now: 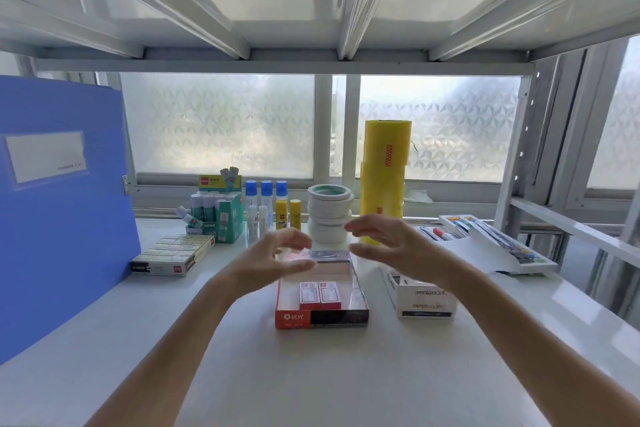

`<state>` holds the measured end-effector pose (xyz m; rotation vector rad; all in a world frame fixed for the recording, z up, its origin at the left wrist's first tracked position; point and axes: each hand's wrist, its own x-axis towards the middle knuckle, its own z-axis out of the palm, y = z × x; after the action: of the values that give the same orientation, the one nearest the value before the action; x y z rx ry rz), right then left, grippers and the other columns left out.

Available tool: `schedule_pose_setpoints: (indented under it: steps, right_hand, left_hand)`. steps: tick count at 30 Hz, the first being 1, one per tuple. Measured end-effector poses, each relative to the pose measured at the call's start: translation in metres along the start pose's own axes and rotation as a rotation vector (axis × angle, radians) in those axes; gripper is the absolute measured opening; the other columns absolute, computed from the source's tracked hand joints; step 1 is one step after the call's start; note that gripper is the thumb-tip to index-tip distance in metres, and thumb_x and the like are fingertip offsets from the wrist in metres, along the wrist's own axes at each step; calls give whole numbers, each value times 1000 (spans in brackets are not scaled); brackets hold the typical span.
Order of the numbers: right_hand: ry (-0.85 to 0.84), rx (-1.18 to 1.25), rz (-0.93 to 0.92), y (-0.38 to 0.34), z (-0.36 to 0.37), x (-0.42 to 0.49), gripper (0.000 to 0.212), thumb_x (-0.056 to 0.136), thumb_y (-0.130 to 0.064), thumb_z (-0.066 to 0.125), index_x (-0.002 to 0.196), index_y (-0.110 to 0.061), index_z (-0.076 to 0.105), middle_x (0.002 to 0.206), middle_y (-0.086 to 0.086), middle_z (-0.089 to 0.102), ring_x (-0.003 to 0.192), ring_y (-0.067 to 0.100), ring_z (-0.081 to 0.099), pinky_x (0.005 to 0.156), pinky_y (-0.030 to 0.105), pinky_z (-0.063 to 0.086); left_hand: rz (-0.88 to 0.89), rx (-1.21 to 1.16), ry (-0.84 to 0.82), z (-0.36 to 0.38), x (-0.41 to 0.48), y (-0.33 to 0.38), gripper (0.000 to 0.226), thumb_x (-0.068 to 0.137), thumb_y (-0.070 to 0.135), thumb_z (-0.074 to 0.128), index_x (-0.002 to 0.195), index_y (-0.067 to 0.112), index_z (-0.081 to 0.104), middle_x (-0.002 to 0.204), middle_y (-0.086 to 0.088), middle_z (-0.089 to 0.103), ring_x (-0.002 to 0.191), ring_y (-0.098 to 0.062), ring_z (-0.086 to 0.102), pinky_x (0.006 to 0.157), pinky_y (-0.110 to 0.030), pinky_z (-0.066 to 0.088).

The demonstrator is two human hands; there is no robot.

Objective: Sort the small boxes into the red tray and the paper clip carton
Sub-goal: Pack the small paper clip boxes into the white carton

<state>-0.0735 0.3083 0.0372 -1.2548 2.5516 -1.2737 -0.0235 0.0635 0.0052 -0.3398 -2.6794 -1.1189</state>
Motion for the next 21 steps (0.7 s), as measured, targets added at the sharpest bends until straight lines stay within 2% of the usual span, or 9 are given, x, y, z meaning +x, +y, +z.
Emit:
schedule_pose_setpoints:
  steps: [3,6,8,9,11,13,15,18,21]
  right_hand:
    - [107,1,72,9,-58,-13,34,82,-10,71,114,-3,63,110,11,68,101,20,66,82,11,53]
    - [69,-183,196,36,-83,-20,30,76,-8,77,105,-3,68,100,10,69,93,26,65,69,10,52]
    - [20,-324,241,51,-79,-20,30,75,-14,78,104,-10,69,99,7,70,92,24,67,71,15,54]
    - [6,-357,248,58,-75,-19,29,75,-17,77,102,-16,69,100,6,71,92,24,67,77,22,56]
    - [-21,-356,243,69,-69,-16,28,73,-23,74,100,-26,68,97,3,73,90,20,68,85,38,57]
    - [-56,-316,224,79,-67,-13,32,70,-27,72,102,-30,70,94,-2,75,88,16,70,86,43,57]
    - [-55,-266,219,82,-68,-12,31,68,-25,73,98,-32,72,93,-1,76,89,16,71,87,42,57]
    - [-63,-174,230,77,-71,-14,24,70,-14,78,93,-21,77,93,5,77,90,21,72,88,38,58]
    - [-131,-139,213,71,-72,-17,24,71,-12,80,95,-15,77,94,6,78,81,11,72,78,25,57]
  left_hand:
    - [120,24,57,23,12,43,32,86,19,69,116,11,63,116,2,64,107,-5,58,94,-19,44]
    - [203,115,-11,64,35,79,30,90,17,64,118,8,64,119,-5,67,109,-12,60,96,-20,45]
    - [185,160,-43,88,50,92,29,91,16,61,119,6,64,118,-7,67,105,-15,62,93,-23,48]
    - [160,165,-48,99,58,95,29,92,16,60,118,5,64,117,-9,67,102,-17,62,91,-25,50]
    - [91,174,-45,114,68,98,30,93,19,58,119,4,63,119,-11,64,100,-19,61,87,-28,51]
    - [34,225,-42,119,76,97,37,94,23,56,125,4,59,125,-13,57,107,-24,58,94,-34,50]
    - [0,274,-62,119,80,93,39,95,23,52,130,5,55,129,-13,53,113,-27,56,99,-39,48]
    - [-31,310,-64,115,81,89,37,96,31,53,122,6,60,124,-12,57,109,-27,59,93,-37,50]
    - [-56,331,-44,112,77,88,41,89,43,62,111,8,64,113,-11,66,101,-24,63,86,-35,52]
